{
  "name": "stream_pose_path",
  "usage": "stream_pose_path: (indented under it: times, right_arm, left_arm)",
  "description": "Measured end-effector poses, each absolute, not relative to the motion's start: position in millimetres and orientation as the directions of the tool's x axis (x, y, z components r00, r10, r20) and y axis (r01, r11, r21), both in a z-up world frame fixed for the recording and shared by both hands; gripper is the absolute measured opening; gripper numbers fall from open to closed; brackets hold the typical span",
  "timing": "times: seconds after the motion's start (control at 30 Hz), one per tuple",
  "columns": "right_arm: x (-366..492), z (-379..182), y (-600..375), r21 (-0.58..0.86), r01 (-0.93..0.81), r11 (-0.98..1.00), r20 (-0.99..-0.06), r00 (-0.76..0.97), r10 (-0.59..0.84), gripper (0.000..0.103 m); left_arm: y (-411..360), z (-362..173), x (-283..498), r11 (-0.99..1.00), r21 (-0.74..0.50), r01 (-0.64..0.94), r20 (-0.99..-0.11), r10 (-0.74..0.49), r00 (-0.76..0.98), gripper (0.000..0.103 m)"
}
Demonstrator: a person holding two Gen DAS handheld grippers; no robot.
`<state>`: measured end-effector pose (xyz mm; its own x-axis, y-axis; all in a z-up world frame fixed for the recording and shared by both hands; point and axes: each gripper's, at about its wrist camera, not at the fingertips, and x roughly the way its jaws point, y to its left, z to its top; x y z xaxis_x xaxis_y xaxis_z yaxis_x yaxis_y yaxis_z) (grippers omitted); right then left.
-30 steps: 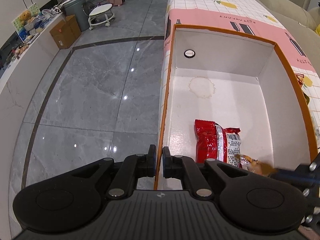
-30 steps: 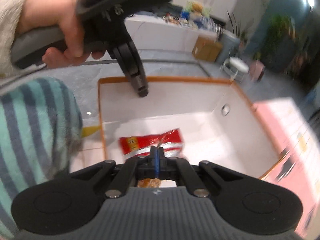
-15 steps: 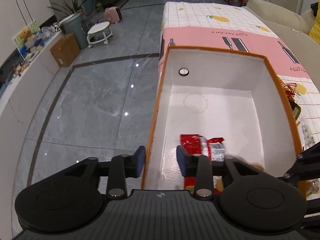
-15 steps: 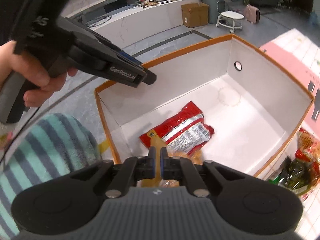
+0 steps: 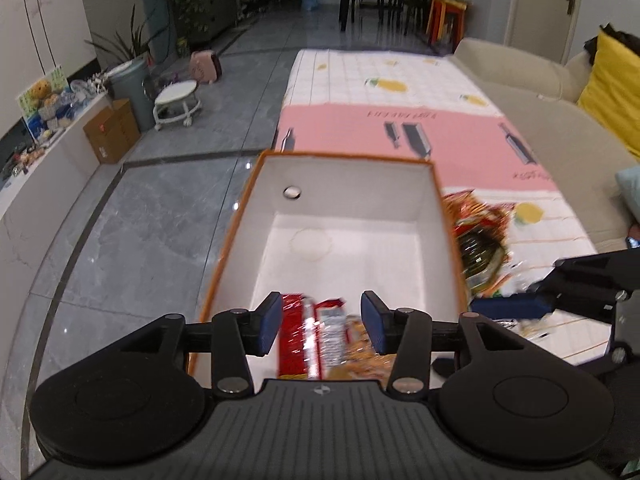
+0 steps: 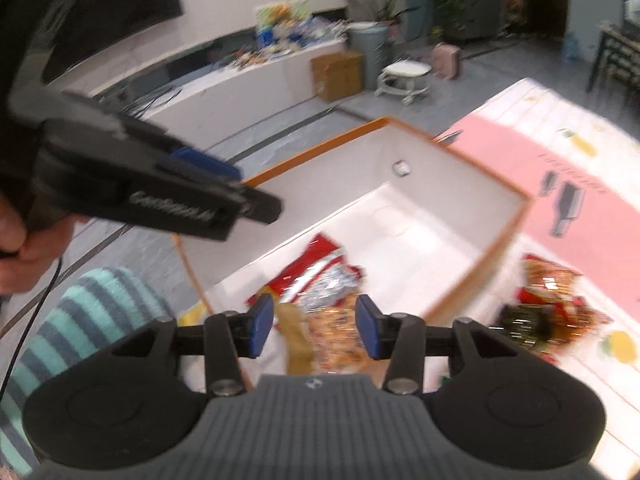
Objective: Organize snacks
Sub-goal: 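Move both tools back to the remaining snacks on the table, then grasp the red-label clear bag with the left tool while the right grasps the green-label nut bag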
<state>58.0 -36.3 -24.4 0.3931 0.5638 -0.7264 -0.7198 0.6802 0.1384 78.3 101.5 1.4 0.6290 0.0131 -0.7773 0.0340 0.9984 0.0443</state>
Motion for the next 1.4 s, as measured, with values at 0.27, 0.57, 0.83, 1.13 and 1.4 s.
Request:
stream_pose_path:
  times: [0.27, 0.57, 0.83, 1.13, 1.4]
  right_arm:
    - [44.3, -14.1, -121.5, 0.108, -0.536, 0.837, -0.651, 0.598, 0.467, 0.051]
    - [27.6, -49.0, -202.5, 0.171, -0.317, 0.933, -0.695, 0.632, 0.343, 0.051]
    - [16.4, -92.4, -196.2, 0.119, -0.383, 0.916, -0.786, 0.527, 0.322, 0.051]
    - [4.5, -123.7, -167.2, 0.008, -0.595, 0.804, -0.804, 0.474, 0.36, 0.058]
    - [-4.7, -132.7, -146.7, -0.095, -0.716, 0.692, -0.785, 0.482, 0.391, 0.06]
  left_arm:
    - [45.3, 13.7, 54.5, 0.993, -0.003, 0.117, -0.716, -0.083, 0.694, 0.055]
    - [-20.9, -15.9, 41.7, 0.957, 0.053, 0.285, -0.778, -0.139, 0.613, 0.055]
    - [-60.8, -74.1, 25.3, 0.872, 0.266, 0.412, -0.841, 0.001, 0.541, 0.055]
    - [-62.8, -94.3, 31.3, 0.85, 0.252, 0.463, -0.867, -0.014, 0.499, 0.055]
    - [-64.5, -101.5, 34.9, 0.839, 0.232, 0.493, -0.88, -0.034, 0.473, 0.055]
